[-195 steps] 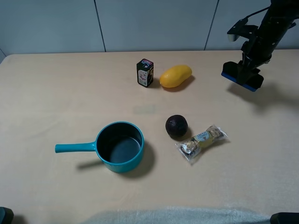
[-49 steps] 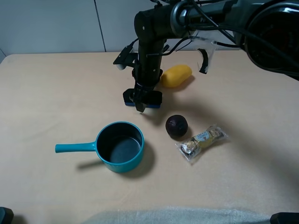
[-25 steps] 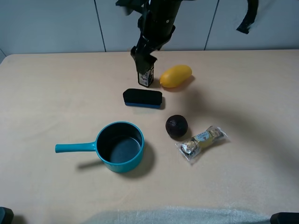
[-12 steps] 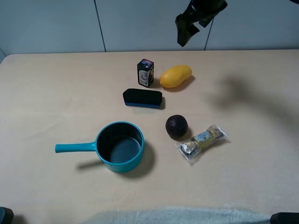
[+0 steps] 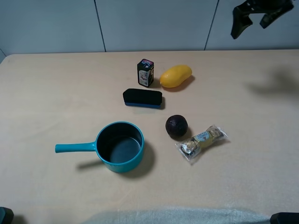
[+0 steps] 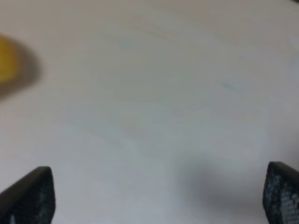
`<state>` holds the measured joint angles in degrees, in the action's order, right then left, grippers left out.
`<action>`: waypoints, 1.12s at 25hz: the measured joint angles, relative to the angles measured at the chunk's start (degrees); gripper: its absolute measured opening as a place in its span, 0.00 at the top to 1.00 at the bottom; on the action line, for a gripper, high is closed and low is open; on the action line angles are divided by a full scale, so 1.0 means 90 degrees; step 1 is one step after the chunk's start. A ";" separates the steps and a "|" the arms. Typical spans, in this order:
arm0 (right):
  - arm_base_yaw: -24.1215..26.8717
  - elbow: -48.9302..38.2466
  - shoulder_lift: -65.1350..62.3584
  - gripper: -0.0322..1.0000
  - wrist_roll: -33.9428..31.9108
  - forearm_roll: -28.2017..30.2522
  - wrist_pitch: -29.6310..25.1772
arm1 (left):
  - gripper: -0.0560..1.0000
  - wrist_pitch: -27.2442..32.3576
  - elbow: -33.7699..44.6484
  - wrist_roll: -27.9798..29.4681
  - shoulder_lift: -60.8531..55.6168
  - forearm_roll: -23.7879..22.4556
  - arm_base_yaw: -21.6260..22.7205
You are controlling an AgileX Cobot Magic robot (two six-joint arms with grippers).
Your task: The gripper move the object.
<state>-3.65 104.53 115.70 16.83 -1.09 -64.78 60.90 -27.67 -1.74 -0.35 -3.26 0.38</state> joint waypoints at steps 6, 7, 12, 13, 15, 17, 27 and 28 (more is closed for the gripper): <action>0.1157 -0.0041 -0.0343 0.32 -0.0580 0.0020 -0.0044 | 0.28 0.0000 0.0000 0.0000 0.0000 0.0000 0.0000; 0.1330 -0.0124 -0.0474 0.32 -0.0691 0.0020 -0.0038 | 0.28 0.0000 0.0000 0.0000 0.0000 0.0000 0.0000; 0.1980 -0.1092 -0.1379 0.32 -0.0844 0.0020 0.0350 | 0.28 0.0000 0.0000 0.0000 0.0000 0.0000 0.0000; 0.2075 -0.1381 -0.1557 0.32 -0.0846 0.0020 0.0488 | 0.28 0.0000 0.0000 0.0000 0.0000 0.0000 0.0000; 0.2185 -0.1983 -0.2023 0.32 -0.0852 -0.0006 0.0757 | 0.28 0.0000 0.0000 0.0000 0.0000 0.0000 0.0000; 0.2234 -0.2533 -0.2493 0.32 -0.0858 -0.0046 0.1042 | 0.28 0.0000 0.0000 0.0000 0.0000 0.0000 0.0000; 0.2234 -0.5382 -0.5365 0.32 -0.0865 -0.0554 0.1756 | 0.28 0.0000 0.0000 0.0000 0.0000 0.0000 0.0000; 0.2234 -0.5687 -0.5696 0.32 -0.0865 -0.0598 0.1782 | 0.28 0.0000 0.0000 0.0000 0.0000 0.0000 0.0000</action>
<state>16.46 53.35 64.44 9.04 -6.47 -48.74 60.90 -27.67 -1.74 -0.35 -3.26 0.38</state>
